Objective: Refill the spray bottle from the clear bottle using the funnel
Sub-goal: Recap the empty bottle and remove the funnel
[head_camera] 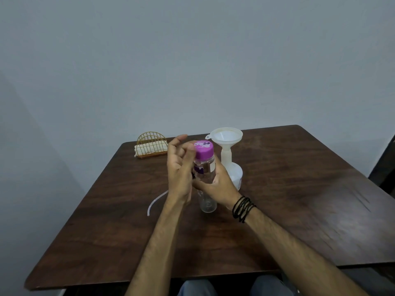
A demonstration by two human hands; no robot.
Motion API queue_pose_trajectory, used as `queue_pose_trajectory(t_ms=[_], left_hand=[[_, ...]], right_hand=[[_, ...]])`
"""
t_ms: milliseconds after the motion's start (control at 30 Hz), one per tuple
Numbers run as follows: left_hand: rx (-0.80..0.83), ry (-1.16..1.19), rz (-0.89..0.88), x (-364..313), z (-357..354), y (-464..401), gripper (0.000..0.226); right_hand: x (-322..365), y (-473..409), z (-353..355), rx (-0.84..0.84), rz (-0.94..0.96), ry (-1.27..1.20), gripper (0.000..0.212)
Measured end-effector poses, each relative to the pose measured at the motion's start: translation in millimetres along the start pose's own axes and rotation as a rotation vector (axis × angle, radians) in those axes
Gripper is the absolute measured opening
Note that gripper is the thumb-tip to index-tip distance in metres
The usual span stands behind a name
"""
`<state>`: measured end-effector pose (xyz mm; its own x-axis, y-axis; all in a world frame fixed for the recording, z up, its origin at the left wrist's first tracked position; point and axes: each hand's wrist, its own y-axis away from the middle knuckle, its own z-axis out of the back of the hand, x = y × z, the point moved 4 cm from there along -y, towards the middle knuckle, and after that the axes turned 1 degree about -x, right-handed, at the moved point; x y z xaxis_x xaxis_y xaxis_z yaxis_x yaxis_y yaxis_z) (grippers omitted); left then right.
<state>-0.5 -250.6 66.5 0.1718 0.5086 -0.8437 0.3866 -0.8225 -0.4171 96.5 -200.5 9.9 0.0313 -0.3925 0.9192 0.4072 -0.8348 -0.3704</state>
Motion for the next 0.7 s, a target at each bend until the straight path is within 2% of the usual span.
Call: queue_pose_trajectory(t_ms=[67,133,200,367,500,567,633,700], left_hand=[[0.036,-0.138,-0.03,-0.7,-7.5,2.5,0.066],[0.057,-0.245,-0.064,0.3,-13.0,3.6,0.078],[0.04,-0.237,-0.064,1.7,-14.0,2.6,0.077],[-0.019,0.053,-0.031,3.8,-1.1,-1.4,0.056],[-0.023,0.055,0.012,2.5,5.9,2.3,0.041],[0.001,-0.057,-0.023,0.8,1.6,4.1,0.048],[0.04,-0.179,-0.062,-0.5,-5.5,5.4,0.069],[0.052,-0.264,-0.087,-1.5,-11.3,6.3,0.075]], right_hand=[[-0.4,0.2,-0.6,0.011,-0.027,-0.021,0.079],[1.2,1.0,-0.6,0.019,-0.033,-0.036,0.077],[5.1,2.9,1.0,0.002,-0.014,-0.047,0.078],[9.4,4.3,4.5,-0.01,0.013,-0.035,0.079],[10.8,4.2,1.3,0.021,0.007,-0.014,0.078],[9.7,3.8,1.2,0.017,-0.003,-0.026,0.076],[11.3,5.0,1.6,0.022,-0.027,-0.05,0.072],[14.2,6.7,2.6,0.037,-0.025,-0.057,0.069]])
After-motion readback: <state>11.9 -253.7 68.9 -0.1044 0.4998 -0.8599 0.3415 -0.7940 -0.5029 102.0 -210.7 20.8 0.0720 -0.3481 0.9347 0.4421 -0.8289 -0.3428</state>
